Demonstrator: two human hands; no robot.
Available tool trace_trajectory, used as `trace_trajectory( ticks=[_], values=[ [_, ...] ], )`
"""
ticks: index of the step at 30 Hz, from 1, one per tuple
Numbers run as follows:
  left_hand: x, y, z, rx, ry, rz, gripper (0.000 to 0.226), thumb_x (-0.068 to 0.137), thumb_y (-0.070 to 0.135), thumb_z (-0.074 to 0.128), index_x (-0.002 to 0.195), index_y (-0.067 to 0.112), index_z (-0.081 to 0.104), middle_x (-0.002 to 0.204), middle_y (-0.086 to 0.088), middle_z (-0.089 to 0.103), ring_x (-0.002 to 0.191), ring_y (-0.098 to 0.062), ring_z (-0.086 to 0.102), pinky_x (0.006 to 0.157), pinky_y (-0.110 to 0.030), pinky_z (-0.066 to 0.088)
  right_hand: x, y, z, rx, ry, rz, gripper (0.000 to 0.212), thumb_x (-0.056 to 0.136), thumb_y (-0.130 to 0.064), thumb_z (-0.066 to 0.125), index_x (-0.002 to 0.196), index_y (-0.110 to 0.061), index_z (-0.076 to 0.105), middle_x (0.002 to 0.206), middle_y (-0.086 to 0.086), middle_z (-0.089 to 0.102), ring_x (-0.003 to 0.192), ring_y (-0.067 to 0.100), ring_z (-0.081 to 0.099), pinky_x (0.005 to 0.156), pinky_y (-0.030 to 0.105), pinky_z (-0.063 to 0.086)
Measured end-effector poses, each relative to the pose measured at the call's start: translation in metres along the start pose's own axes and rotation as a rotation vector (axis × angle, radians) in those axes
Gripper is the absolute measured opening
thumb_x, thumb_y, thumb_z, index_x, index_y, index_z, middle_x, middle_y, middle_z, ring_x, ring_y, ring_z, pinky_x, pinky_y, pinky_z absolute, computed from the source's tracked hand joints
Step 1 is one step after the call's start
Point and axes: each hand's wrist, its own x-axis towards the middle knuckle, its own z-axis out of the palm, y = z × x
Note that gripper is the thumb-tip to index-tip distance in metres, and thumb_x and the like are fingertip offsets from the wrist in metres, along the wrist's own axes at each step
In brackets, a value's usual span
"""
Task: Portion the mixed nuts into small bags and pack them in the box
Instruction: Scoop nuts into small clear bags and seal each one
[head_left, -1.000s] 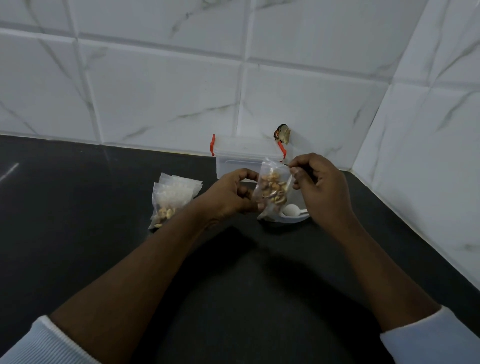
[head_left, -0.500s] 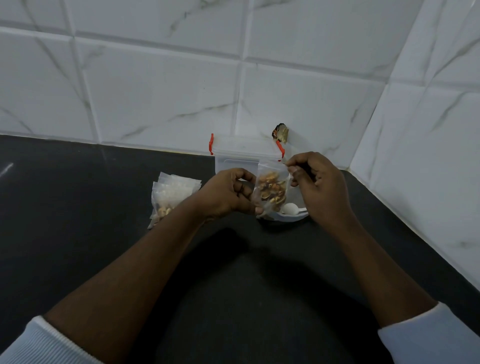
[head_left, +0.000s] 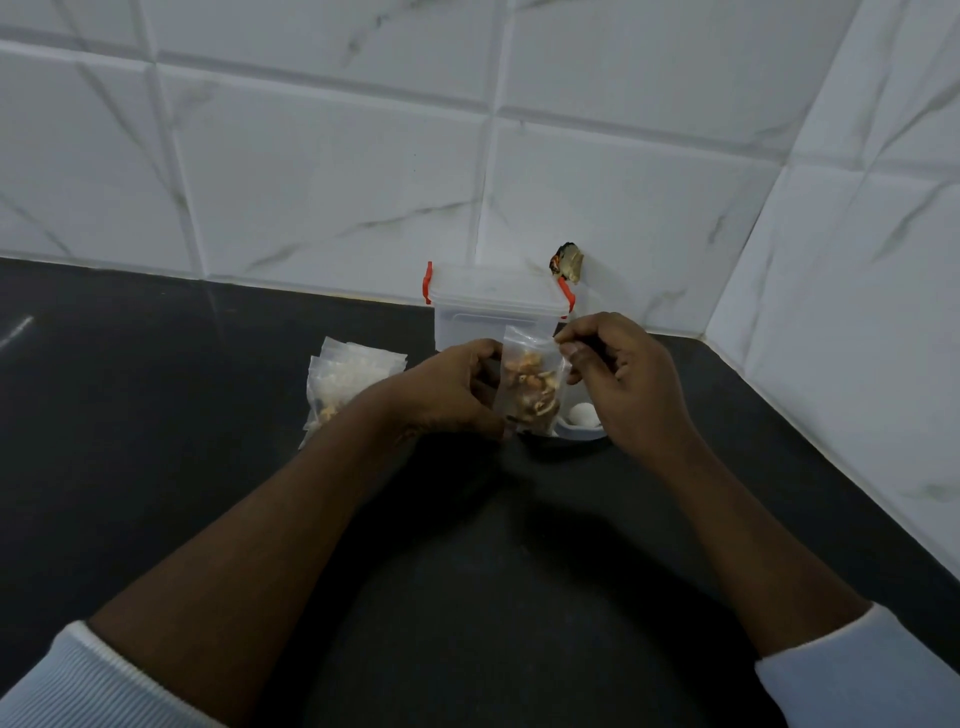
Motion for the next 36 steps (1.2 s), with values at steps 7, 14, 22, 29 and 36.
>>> trace_trajectory(
  ticks=[7,14,22,29,36],
  values=[
    [0.0032,0.0033,0.0029,-0.374,0.263,-0.001,0.057,0.087,-0.019,0.049,0.133,0.016,0.049,0.128,-0.013,0.064,0.094,-0.022,0.063,0.062,-0.026,0.05,-0.0022,0.0032,0.0082,-0.095,-0.137,-0.055,0.013,0.096,-0.006,0.066,0.102,-0.014,0.075,0.096,-0.011,0.068,0.091,0.004,0.064,0.079,0.018,0.05],
    [0.0027,0.0047,0.0051,-0.399,0.265,-0.006,0.057,0.087,-0.021,0.047,0.126,0.02,0.053,0.124,-0.013,0.068,0.118,-0.035,0.065,0.098,-0.055,0.053,-0.0038,0.0065,0.0091,-0.081,-0.142,-0.018,0.012,0.096,-0.009,0.068,0.103,-0.016,0.075,0.098,-0.01,0.07,0.093,0.005,0.065,0.08,0.018,0.051],
    [0.0023,0.0056,0.007,-0.421,0.244,-0.008,0.057,0.088,-0.02,0.047,0.13,0.018,0.052,0.122,-0.013,0.069,0.117,-0.034,0.066,0.1,-0.054,0.055,-0.0043,0.0065,0.0087,-0.1,-0.207,0.019,0.013,0.097,-0.009,0.066,0.102,-0.019,0.073,0.098,-0.013,0.068,0.093,0.002,0.064,0.078,0.012,0.046],
    [0.0023,0.0062,0.0074,-0.414,0.238,-0.009,0.056,0.089,-0.018,0.048,0.132,0.017,0.053,0.119,-0.013,0.07,0.114,-0.031,0.066,0.091,-0.044,0.055,-0.0049,0.0077,0.0087,-0.13,-0.23,0.028,0.013,0.098,-0.01,0.064,0.101,-0.02,0.07,0.098,-0.014,0.065,0.089,0.002,0.063,0.076,0.02,0.052],
    [0.0052,0.0018,0.0071,-0.41,0.218,-0.014,0.054,0.089,-0.016,0.051,0.131,0.017,0.055,0.121,-0.015,0.069,0.113,-0.031,0.067,0.093,-0.047,0.059,-0.0058,0.0061,0.0103,-0.109,-0.217,0.041,0.011,0.099,-0.007,0.06,0.101,-0.016,0.067,0.096,-0.008,0.064,0.085,0.007,0.063,0.075,0.028,0.055]
  ],
)
